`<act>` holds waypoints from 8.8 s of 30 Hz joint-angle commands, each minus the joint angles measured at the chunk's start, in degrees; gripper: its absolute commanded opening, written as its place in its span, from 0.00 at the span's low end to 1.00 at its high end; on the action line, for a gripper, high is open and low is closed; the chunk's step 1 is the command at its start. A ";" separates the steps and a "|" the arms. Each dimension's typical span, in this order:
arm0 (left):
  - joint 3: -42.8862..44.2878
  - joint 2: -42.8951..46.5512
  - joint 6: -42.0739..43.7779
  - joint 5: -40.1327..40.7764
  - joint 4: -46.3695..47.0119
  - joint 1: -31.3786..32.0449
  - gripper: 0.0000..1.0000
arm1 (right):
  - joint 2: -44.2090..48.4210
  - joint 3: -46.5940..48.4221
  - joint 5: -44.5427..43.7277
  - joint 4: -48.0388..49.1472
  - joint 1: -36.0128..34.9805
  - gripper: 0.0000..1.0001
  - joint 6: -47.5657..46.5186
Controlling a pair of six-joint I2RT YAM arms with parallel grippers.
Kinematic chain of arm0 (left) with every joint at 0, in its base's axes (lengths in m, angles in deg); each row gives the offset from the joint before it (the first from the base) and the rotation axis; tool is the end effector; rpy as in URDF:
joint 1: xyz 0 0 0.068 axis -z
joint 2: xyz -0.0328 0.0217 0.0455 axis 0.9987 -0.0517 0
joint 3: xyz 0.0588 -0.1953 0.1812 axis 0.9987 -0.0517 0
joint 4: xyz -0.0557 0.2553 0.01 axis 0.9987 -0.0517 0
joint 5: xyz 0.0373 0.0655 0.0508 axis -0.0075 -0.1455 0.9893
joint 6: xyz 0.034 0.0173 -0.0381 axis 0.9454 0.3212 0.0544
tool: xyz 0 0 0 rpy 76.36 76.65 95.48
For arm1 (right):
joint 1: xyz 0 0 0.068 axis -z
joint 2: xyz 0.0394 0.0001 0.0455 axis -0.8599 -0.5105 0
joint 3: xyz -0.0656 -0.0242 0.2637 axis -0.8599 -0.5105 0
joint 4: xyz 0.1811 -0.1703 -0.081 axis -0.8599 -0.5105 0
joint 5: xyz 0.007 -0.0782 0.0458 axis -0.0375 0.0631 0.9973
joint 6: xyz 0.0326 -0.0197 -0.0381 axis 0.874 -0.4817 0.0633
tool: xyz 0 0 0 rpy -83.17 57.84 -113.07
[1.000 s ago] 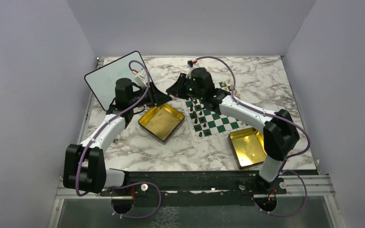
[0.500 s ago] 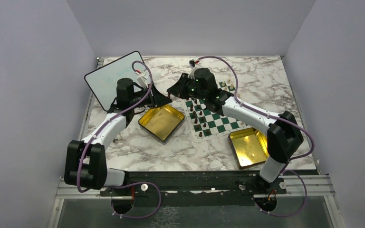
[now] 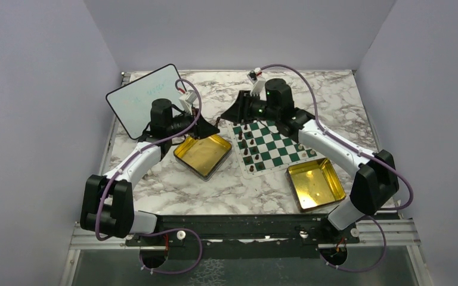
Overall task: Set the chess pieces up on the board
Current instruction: Place the chess piece on the chessboard, then pick up the storage box at the center of the board, then place the storage box at the center of the board.
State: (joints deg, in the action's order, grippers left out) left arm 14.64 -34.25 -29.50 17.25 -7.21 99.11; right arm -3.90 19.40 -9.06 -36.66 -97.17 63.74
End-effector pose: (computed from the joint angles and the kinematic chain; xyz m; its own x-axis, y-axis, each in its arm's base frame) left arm 0.2833 -0.0888 0.2656 -0.6321 -0.1306 -0.7638 0.6485 0.4503 -0.6137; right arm 0.2917 0.2433 0.3320 -0.6630 0.1426 -0.7349 -0.5741 0.5331 0.6214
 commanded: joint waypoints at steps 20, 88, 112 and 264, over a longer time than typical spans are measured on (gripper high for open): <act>1.08 -1.56 15.15 -1.11 -2.64 8.58 0.10 | -5.36 11.24 21.33 -27.54 4.80 0.43 -17.45; 4.55 1.31 7.79 18.27 -16.92 3.02 0.99 | -0.85 1.23 -16.19 -9.55 4.69 0.06 -23.92; 2.21 3.58 5.24 44.11 -32.13 -9.74 0.99 | -20.33 9.11 -25.51 -5.01 -0.53 0.06 -32.39; 9.90 22.06 0.40 28.52 -41.02 -9.86 0.99 | -29.80 44.43 -24.84 -25.22 4.27 0.01 -42.69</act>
State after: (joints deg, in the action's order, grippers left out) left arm 24.92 -13.83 -26.55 49.62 -48.02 89.41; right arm -34.59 62.07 -30.63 -63.26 -97.17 24.06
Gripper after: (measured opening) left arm 0.987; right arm 0.023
